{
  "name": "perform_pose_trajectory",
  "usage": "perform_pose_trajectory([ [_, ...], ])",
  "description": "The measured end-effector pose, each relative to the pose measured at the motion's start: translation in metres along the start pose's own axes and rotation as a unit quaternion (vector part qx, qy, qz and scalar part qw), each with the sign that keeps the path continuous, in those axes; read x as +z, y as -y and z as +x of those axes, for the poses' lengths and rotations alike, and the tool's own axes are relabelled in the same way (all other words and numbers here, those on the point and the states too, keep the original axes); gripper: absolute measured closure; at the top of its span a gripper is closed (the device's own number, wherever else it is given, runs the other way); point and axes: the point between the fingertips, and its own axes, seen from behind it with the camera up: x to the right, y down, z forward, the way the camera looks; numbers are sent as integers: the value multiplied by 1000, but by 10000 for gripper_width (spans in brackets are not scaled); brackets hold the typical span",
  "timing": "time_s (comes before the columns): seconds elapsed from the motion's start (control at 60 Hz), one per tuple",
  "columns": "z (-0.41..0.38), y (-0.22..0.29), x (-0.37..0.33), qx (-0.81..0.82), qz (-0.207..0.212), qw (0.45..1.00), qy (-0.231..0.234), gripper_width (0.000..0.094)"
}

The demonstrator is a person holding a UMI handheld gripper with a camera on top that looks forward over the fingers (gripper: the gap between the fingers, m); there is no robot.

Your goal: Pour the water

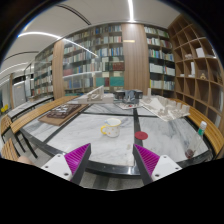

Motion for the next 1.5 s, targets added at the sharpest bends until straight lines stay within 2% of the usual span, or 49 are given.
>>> perform_pose_trajectory([
  [0.2,80,-51,-2,19,-41,998,-43,75],
  [0.3,156,-87,-7,23,-61,995,-74,73],
  [0.433,247,-113,-14,31,-71,988,-130,73],
  [0.55,325,-113,-12,26,-61,982,-175,74],
  [0.717,409,-96,12,7,-30,976,-214,74],
  [0.8,438,-86,32,9,-13,974,-224,74],
  [0.95,456,-70,73,9,17,978,-206,94],
  [1.033,461,-68,91,19,29,978,-206,184],
  [1.05,460,-65,90,22,31,978,-206,220],
  [1.083,463,-63,92,27,36,977,-210,368],
  [1.117,465,-62,93,30,38,976,-214,376],
  [1.233,465,-62,95,32,44,974,-221,495],
  [1.267,466,-62,94,33,43,973,-225,521],
  [1.383,466,-57,88,28,42,969,-244,521],
  [1.5,468,-24,77,-12,58,957,-283,521],
])
